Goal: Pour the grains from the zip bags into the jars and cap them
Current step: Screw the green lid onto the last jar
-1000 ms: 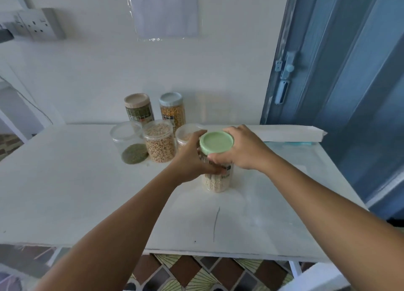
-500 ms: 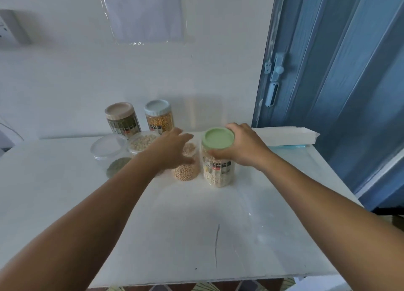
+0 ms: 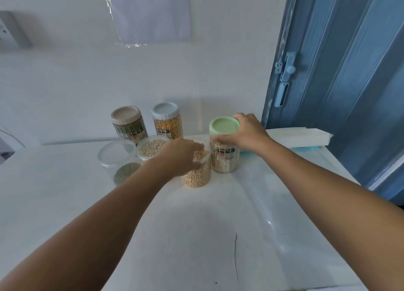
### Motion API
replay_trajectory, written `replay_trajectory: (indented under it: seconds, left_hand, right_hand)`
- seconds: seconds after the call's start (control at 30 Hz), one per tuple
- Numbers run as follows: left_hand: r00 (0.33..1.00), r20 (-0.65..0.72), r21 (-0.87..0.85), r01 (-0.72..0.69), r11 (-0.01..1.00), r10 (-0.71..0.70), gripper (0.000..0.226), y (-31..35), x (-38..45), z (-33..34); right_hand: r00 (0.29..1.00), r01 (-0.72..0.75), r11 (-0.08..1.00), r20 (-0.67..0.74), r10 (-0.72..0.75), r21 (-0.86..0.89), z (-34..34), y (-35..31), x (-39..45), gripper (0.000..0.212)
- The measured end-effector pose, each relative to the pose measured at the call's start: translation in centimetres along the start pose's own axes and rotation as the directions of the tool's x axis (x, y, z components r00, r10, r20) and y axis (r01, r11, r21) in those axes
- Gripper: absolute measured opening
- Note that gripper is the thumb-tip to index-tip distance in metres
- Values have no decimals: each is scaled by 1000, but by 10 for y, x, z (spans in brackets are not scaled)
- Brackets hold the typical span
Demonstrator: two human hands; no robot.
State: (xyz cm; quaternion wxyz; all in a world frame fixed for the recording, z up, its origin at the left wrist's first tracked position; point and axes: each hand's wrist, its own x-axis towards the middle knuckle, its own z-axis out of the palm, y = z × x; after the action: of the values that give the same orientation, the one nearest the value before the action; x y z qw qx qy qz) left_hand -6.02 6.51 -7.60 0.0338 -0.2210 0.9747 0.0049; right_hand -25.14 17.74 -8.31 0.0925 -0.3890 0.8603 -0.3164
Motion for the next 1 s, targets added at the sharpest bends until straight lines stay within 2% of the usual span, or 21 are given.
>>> replay_trajectory:
  seconds: [0.53, 0.77, 1.0]
  left_hand:
    - [986, 53, -125, 166, 978, -161, 71, 11, 7, 0]
    - [985, 34, -145, 170, 975, -167, 69, 18, 15, -3]
    - [991, 12, -129, 131, 983, -131, 67, 16, 18, 0]
  right_hand:
    - [988, 128, 992, 89, -129, 8, 19, -9, 91, 95]
    - [984, 157, 987, 78, -160, 44, 31, -12, 107, 83]
    - [984, 139, 988, 104, -145, 63, 28, -11, 90, 94]
